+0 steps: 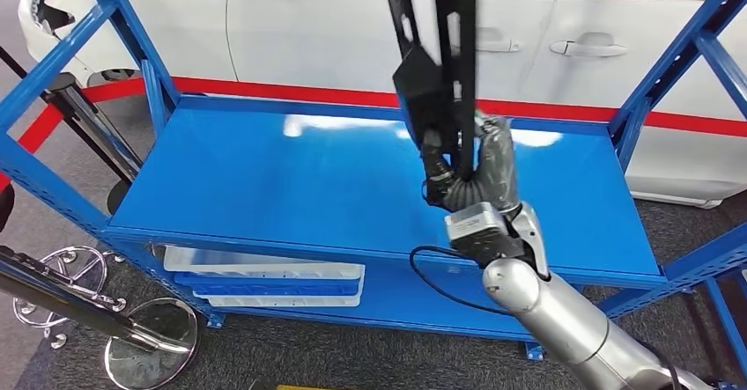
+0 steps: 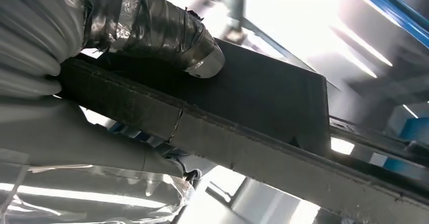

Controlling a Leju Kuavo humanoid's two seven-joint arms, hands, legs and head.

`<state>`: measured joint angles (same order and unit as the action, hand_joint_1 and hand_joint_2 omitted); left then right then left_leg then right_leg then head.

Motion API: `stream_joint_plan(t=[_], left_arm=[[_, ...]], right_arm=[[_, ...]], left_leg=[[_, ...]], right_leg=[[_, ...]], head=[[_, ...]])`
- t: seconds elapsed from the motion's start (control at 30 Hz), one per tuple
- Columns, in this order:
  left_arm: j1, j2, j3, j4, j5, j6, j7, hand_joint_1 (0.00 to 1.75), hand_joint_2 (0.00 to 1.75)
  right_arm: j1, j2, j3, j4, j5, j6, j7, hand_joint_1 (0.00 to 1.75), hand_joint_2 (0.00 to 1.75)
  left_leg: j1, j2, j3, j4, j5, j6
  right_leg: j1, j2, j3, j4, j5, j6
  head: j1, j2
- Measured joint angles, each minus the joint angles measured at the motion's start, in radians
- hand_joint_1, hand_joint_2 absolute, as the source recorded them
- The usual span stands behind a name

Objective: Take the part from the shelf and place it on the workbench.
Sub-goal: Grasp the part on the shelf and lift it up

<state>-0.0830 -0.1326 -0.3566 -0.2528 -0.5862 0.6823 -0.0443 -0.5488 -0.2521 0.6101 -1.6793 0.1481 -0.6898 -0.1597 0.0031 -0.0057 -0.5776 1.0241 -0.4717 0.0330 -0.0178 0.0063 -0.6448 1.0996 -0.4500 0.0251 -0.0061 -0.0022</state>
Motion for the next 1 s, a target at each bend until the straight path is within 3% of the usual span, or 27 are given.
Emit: stream_joint_plan(t=[0.07, 0.17, 0.23, 0.3, 0.33, 0.37, 0.4, 0.5, 0.57, 0.67, 0.7, 0.73, 0.8, 0.83, 0.87, 0.9, 0.93, 1.0], left_arm=[[0.001, -0.004, 0.05, -0.003, -0.046, 0.0, -0.007, 0.0, 1.75], [0.005, -0.011, 0.128, -0.005, -0.08, 0.0, -0.024, 0.0, 1.75], [0.004, -0.016, 0.171, -0.005, -0.087, 0.0, -0.039, 0.0, 1.75], [0.002, -0.02, 0.204, -0.005, -0.089, 0.0, -0.052, 0.0, 1.75], [0.002, -0.021, 0.218, -0.005, -0.089, 0.0, -0.058, 0.0, 1.75], [0.002, -0.022, 0.231, -0.005, -0.089, 0.0, -0.061, 0.0, 1.75], [0.002, -0.023, 0.242, -0.005, -0.09, 0.0, -0.063, 0.0, 1.75], [-0.001, -0.026, 0.273, -0.005, -0.094, 0.0, -0.066, 0.0, 1.75], [-0.004, -0.029, 0.294, -0.005, -0.097, 0.0, -0.068, 0.0, 1.75], [-0.001, -0.033, 0.321, -0.004, -0.102, 0.0, -0.07, 0.0, 1.75], [0.0, -0.035, 0.329, -0.004, -0.104, 0.0, -0.071, 0.0, 1.75], [0.0, -0.036, 0.337, -0.004, -0.104, 0.0, -0.071, 0.0, 1.75], [0.0, -0.038, 0.349, -0.004, -0.105, 0.0, -0.072, 0.0, 1.75], [0.0, -0.04, 0.354, -0.004, -0.105, 0.0, -0.073, 0.0, 1.75], [0.0, -0.041, 0.357, -0.004, -0.105, 0.0, -0.073, 0.0, 1.75], [0.001, -0.043, 0.361, -0.004, -0.105, 0.0, -0.073, 0.0, 1.75], [0.001, -0.044, 0.365, -0.004, -0.105, 0.0, -0.073, 0.0, 1.75], [0.0, -0.045, 0.372, -0.004, -0.105, 0.0, -0.073, 0.0, 1.75]], right_arm=[[0.013, 0.0, -0.029, -0.066, -0.048, 0.0, -0.027, 1.75, 1.75], [0.046, -0.004, -0.051, -0.156, -0.137, 0.018, -0.082, 1.75, 1.75], [0.058, -0.005, -0.06, -0.202, -0.184, 0.036, -0.119, 1.75, 1.75], [0.076, -0.005, -0.066, -0.243, -0.222, 0.05, -0.157, 1.75, 1.75], [0.088, -0.005, -0.069, -0.26, -0.238, 0.054, -0.172, 1.75, 1.75], [0.098, -0.005, -0.07, -0.275, -0.25, 0.057, -0.185, 1.75, 1.75], [0.106, -0.005, -0.072, -0.286, -0.259, 0.058, -0.193, 1.75, 1.75], [0.125, -0.005, -0.078, -0.321, -0.284, 0.065, -0.217, 1.75, 1.75], [0.141, -0.005, -0.082, -0.344, -0.295, 0.074, -0.233, 1.75, 1.75], [0.174, -0.003, -0.083, -0.367, -0.293, 0.082, -0.248, 1.75, 1.75], [0.181, -0.003, -0.083, -0.373, -0.29, 0.083, -0.249, 1.75, 1.75], [0.186, -0.003, -0.083, -0.378, -0.289, 0.083, -0.25, 1.75, 1.75], [0.193, -0.003, -0.083, -0.387, -0.288, 0.083, -0.25, 1.75, 1.75], [0.198, -0.003, -0.083, -0.39, -0.288, 0.083, -0.25, 1.75, 1.75], [0.203, -0.003, -0.083, -0.392, -0.288, 0.083, -0.25, 1.75, 1.75], [0.207, -0.003, -0.083, -0.394, -0.288, 0.083, -0.25, 1.75, 1.75], [0.209, -0.003, -0.083, -0.395, -0.288, 0.083, -0.25, 1.75, 1.75], [0.21, -0.003, -0.083, -0.4, -0.288, 0.083, -0.25, 1.75, 1.75]], left_leg=[[-0.003, -0.001, -0.006, 0.011, -0.004, -0.01], [-0.003, -0.001, -0.013, 0.017, -0.007, -0.022], [-0.001, 0.0, -0.036, 0.077, -0.056, -0.033], [0.003, 0.001, -0.081, 0.202, -0.132, -0.043], [0.004, 0.002, -0.099, 0.255, -0.156, -0.045], [0.004, 0.001, -0.104, 0.28, -0.163, -0.044], [0.004, 0.001, -0.091, 0.267, -0.152, -0.041], [-0.004, 0.002, 0.022, 0.076, -0.076, -0.018], [-0.013, 0.003, 0.061, -0.004, -0.056, -0.005], [-0.015, 0.005, 0.056, -0.022, -0.031, 0.005], [-0.013, 0.007, 0.053, -0.03, -0.017, 0.01], [-0.01, 0.01, 0.047, -0.039, -0.002, 0.016], [-0.008, 0.013, 0.026, -0.045, 0.021, 0.024], [-0.008, 0.014, 0.012, -0.044, 0.03, 0.025], [-0.007, 0.014, -0.001, -0.042, 0.038, 0.023], [-0.006, 0.014, -0.015, -0.037, 0.046, 0.02], [-0.004, 0.014, -0.03, -0.031, 0.053, 0.017], [-0.002, 0.013, -0.059, -0.01, 0.061, 0.007]], right_leg=[[0.004, 0.0, 0.022, -0.044, 0.003, -0.007], [0.005, 0.001, 0.02, -0.049, 0.01, -0.022], [-0.001, 0.0, 0.017, -0.054, 0.017, -0.032], [-0.001, -0.003, 0.012, -0.055, 0.02, -0.037], [0.0, -0.005, 0.008, -0.054, 0.022, -0.039], [0.001, -0.005, 0.004, -0.053, 0.025, -0.04], [0.003, -0.005, 0.0, -0.052, 0.028, -0.041], [0.009, -0.004, -0.01, -0.052, 0.042, -0.038], [0.008, -0.005, -0.012, -0.055, 0.052, -0.029], [0.003, -0.007, -0.014, -0.062, 0.065, -0.01], [0.004, -0.006, -0.02, -0.051, 0.048, -0.005], [0.005, -0.005, -0.032, -0.022, 0.015, -0.002], [0.005, -0.005, -0.064, 0.089, -0.085, 0.003], [0.004, -0.005, -0.075, 0.149, -0.12, 0.006], [0.002, -0.005, -0.076, 0.191, -0.133, 0.01], [-0.002, -0.005, -0.063, 0.201, -0.123, 0.013], [-0.005, -0.006, -0.032, 0.178, -0.1, 0.017], [-0.013, -0.006, 0.065, 0.056, -0.068, 0.024]], head=[[-0.001, 0.0], [-0.001, 0.0], [-0.008, 0.0], [-0.014, 0.0], [-0.014, 0.0], [-0.014, 0.0], [-0.014, 0.0], [-0.014, 0.0], [-0.014, 0.0], [-0.015, 0.0], [-0.014, 0.0], [-0.013, 0.0], [-0.008, 0.0], [-0.007, 0.0], [-0.006, 0.0], [-0.006, 0.0], [-0.006, 0.0], [-0.005, 0.0]])
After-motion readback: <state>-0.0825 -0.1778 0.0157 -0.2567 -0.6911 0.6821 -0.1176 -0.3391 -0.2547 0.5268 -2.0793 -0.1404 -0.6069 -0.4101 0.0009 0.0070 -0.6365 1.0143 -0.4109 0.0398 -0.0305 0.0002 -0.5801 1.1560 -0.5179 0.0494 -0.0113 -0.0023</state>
